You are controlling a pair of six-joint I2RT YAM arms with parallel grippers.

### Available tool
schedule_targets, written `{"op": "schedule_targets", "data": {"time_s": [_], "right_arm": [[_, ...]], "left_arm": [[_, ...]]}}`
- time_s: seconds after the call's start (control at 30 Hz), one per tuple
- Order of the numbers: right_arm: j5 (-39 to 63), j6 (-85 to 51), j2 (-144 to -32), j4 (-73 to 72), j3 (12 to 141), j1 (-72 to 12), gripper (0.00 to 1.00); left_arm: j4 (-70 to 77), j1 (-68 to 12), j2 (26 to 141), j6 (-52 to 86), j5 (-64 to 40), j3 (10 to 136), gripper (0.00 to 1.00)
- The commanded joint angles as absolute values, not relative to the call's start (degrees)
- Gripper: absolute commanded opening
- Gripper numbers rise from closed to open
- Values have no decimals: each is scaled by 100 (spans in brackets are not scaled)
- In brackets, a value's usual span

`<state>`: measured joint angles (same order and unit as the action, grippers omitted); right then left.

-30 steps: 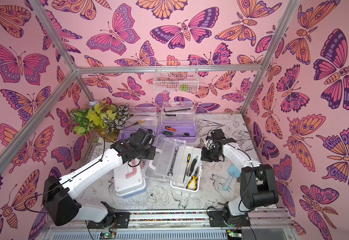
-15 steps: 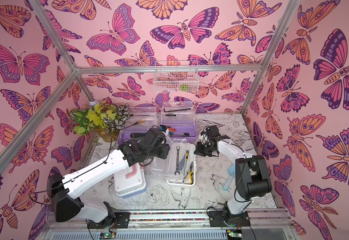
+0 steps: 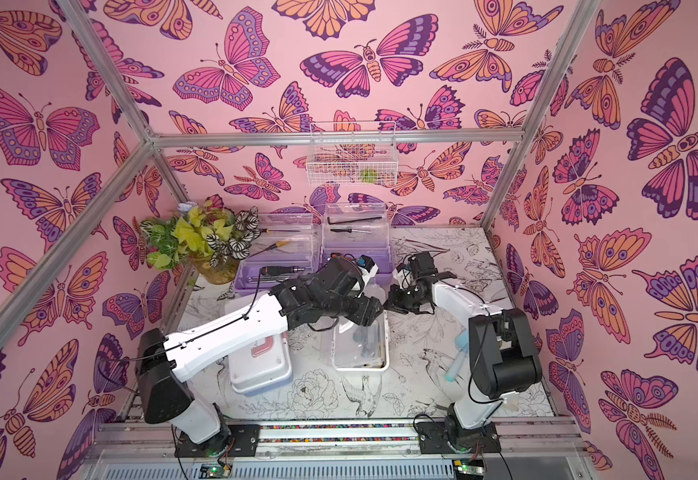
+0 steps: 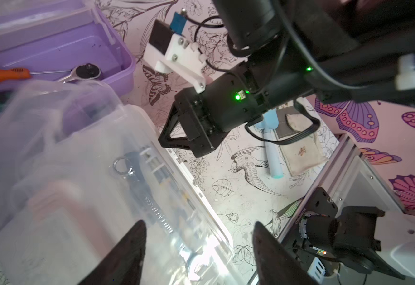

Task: Close toolboxes
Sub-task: Close the toolbox lid, then move the toolbox to the center of the board.

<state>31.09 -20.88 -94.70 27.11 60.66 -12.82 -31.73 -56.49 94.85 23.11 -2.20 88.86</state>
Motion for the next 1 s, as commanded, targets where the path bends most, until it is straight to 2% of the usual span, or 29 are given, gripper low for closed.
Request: {"op": "schedule_targets", "data": {"time_s": [0.0,0.13,0.23,0.4,0.57,0.77,0.97], "right_arm": [[3034,-2023,-9507,2792,5859,-1227,13],[3142,-1957,-9530,2767,5801,-1230,13],[2989,-1842,-9472,2946,5840,-1218,14],[2518,-1775,-9065,3249,5756,-849,20],[2575,-1766,-8269,3422,5466,-380,36],[2569,-1936,-7752,3455,5143,-325,37],[2452,-2219,-7560,3248,4784,-334,37]], "left_arm": [[-3272,-5684,9343,2200,-172,9011,78],[-3362,-5501,9186,2182,-30,8694,88],[-3453,-5346,9219,2257,52,8447,100],[-3638,-5265,9577,2337,492,8238,98],[-3670,-5195,9967,2511,495,8274,99],[-3938,-5143,10369,2593,515,8513,99],[-4845,-5150,10802,2462,822,9154,99]]}}
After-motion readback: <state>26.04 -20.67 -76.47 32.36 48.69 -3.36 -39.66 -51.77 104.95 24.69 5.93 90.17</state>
